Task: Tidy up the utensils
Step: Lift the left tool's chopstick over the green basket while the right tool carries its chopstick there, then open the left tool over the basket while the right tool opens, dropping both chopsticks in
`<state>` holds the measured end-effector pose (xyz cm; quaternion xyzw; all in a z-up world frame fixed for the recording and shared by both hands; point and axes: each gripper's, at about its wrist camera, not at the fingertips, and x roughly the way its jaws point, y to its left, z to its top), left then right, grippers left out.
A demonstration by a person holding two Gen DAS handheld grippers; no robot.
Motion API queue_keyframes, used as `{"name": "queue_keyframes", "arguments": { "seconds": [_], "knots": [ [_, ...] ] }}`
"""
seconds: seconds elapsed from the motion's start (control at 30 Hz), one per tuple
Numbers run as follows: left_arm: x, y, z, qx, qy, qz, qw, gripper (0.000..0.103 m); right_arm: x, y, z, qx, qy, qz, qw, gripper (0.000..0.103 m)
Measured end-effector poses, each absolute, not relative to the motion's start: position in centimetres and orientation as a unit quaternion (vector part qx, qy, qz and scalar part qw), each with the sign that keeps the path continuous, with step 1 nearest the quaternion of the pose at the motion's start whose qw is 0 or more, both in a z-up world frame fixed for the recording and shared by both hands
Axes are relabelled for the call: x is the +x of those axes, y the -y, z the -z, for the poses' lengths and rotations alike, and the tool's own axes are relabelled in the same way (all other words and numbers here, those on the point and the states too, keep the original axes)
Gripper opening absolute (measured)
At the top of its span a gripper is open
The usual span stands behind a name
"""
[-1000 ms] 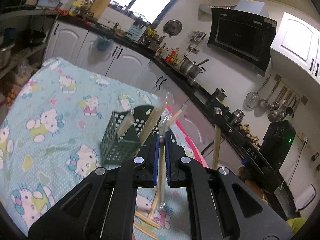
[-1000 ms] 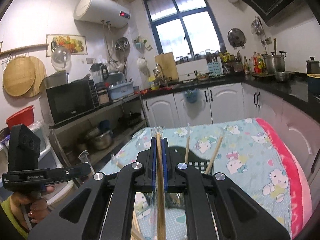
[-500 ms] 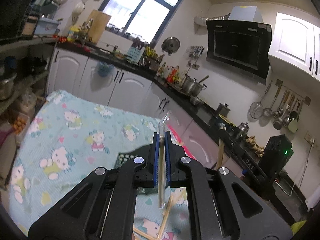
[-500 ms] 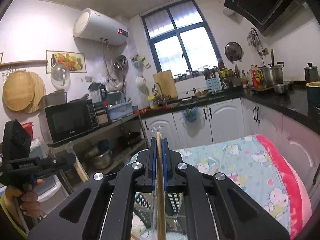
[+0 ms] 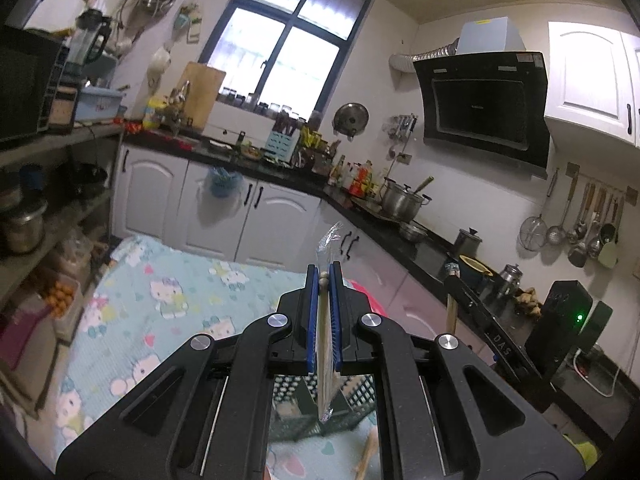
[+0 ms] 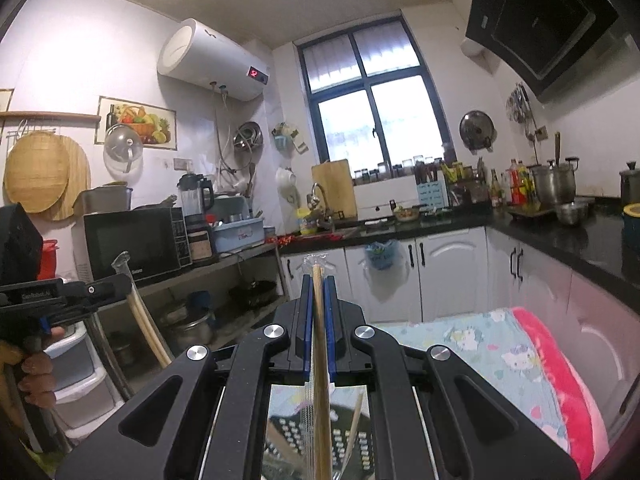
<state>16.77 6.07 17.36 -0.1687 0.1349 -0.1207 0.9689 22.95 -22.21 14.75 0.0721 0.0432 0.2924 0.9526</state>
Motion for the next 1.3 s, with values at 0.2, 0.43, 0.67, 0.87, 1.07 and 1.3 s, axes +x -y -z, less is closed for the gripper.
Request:
{"name": "queue_keyframes", "arguments": {
  "seconds": [0.2,0.43,0.67,0.87,1.07,1.3],
  "knots": [
    [17.8,-5.9,-17.4,-0.151,-0.128,0.104,0.975,0.003,24.4,21.4,-15.6,0.064,-0.011,-0.292,0.954,0.006],
    [18.8,-5.2,-16.3,-0.139,-0.129,0.091,0.978,0.003,26.7,21.3,-15.2,0.074,0.008,-0.273,0.959,0.006],
    [19.7,-4.4,-15.2,-0.128,-0.130,0.084,0.980,0.003,28.4,21.4,-13.6,0.090,0.024,-0.247,0.965,0.006],
    [20.2,-4.0,-14.3,-0.126,-0.134,0.084,0.979,0.003,29.2,21.1,-12.3,0.083,0.028,-0.233,0.969,0.006],
    [20.8,-3.9,-13.2,-0.127,-0.141,0.083,0.978,0.003,29.7,20.5,-11.2,0.071,0.027,-0.223,0.972,0.006],
    [21.4,-3.5,-12.4,-0.129,-0.147,0.082,0.977,0.003,30.4,20.4,-9.9,0.064,0.024,-0.210,0.975,0.006]
  ]
}}
